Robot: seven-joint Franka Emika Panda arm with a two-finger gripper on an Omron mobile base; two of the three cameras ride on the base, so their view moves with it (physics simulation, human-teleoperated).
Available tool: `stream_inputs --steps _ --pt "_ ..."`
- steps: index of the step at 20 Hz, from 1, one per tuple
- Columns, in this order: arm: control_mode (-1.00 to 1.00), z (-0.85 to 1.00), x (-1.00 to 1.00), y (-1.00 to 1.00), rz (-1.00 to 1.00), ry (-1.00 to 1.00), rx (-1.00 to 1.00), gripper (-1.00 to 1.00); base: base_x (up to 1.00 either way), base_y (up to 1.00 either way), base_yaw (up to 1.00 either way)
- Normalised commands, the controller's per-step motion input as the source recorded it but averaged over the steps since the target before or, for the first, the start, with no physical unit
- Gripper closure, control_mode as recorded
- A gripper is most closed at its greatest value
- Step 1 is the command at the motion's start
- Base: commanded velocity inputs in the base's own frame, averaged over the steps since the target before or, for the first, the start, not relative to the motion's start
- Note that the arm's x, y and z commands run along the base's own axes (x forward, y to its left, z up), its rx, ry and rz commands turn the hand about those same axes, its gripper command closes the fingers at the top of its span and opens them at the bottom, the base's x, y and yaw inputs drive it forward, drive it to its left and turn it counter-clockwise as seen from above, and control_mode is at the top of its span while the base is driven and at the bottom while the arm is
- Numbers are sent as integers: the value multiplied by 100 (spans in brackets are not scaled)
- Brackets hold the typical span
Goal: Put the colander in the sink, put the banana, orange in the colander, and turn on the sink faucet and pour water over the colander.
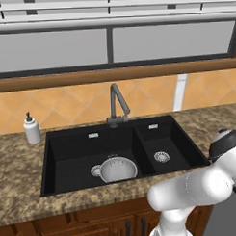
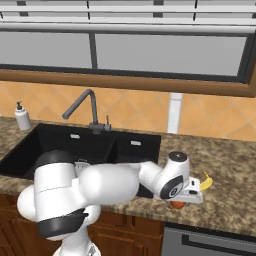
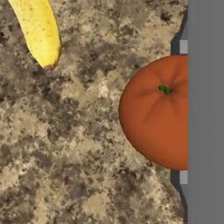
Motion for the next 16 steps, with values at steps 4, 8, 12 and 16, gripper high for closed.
stream_inputs --steps 4,8,12,16 --pt "-100 -2 5 -4 13 0 0 100 0 0 0" --pt "-100 4 -34 20 9 3 5 100 0 0 0" --pt "-100 33 -41 52 7 0 1 100 0 0 0" --pt "-100 36 -43 63 9 0 0 100 0 0 0"
